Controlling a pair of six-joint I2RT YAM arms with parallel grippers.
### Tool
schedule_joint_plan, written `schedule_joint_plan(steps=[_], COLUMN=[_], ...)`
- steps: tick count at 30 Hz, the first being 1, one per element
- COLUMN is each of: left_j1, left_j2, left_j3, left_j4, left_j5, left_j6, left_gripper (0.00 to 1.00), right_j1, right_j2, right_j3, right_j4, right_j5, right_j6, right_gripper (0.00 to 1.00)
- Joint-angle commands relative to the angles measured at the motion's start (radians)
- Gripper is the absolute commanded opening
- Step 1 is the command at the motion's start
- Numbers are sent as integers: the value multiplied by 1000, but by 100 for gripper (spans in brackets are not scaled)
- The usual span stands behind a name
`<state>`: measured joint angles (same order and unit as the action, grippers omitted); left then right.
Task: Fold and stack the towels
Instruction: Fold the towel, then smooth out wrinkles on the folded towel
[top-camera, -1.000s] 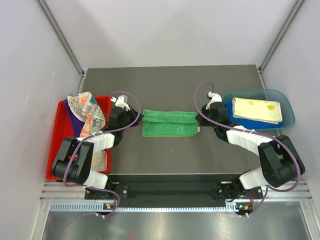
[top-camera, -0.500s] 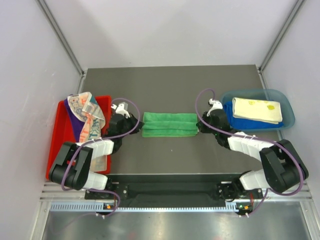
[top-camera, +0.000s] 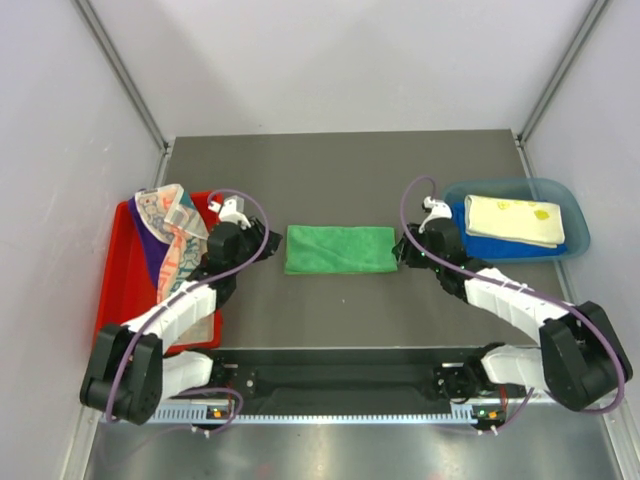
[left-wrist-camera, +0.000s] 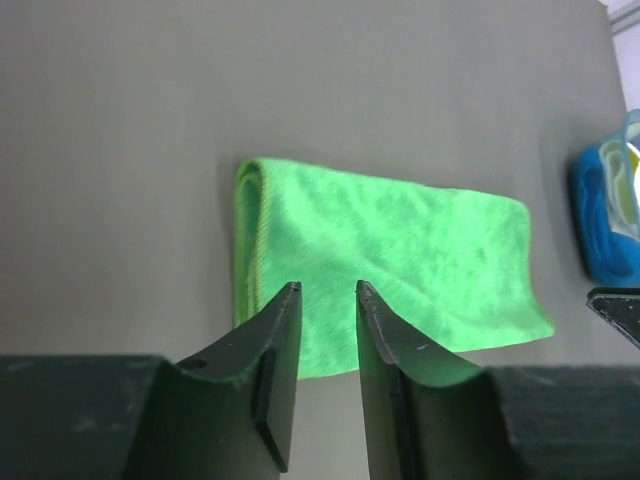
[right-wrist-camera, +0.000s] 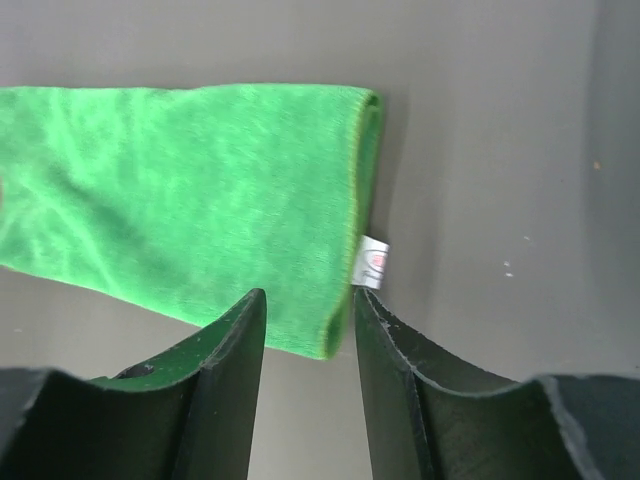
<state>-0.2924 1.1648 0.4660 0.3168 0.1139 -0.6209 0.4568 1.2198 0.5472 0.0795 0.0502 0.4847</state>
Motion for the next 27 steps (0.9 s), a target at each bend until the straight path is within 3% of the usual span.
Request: schedule_joint_plan(steps=[1, 7, 10, 15, 18, 27], left_j1=[-22, -115, -125, -129, -131, -129], left_j2=[19, 157, 229, 312, 343, 335], left_j3=[98, 168, 171, 154, 171, 180], left_j4=[-93, -127, -174, -243, -297, -429], left_j5=[-16, -58, -82, -166, -219, -299], left_j6=[16, -26, -57, -76, -76, -73], left_gripper=[33, 24, 13, 9, 0, 0], right_j1=[40, 88, 89, 89, 88, 72], right_j2=[-10, 104, 161, 263, 291, 303], right_j3=[103, 149, 112, 86, 88, 103], right_j4=[-53, -44, 6, 49, 46, 9], right_j5=[34, 24, 14, 5, 19, 53], right_j6=[17, 63, 78, 89, 92, 91], right_gripper=[41, 40, 40, 38, 38, 38])
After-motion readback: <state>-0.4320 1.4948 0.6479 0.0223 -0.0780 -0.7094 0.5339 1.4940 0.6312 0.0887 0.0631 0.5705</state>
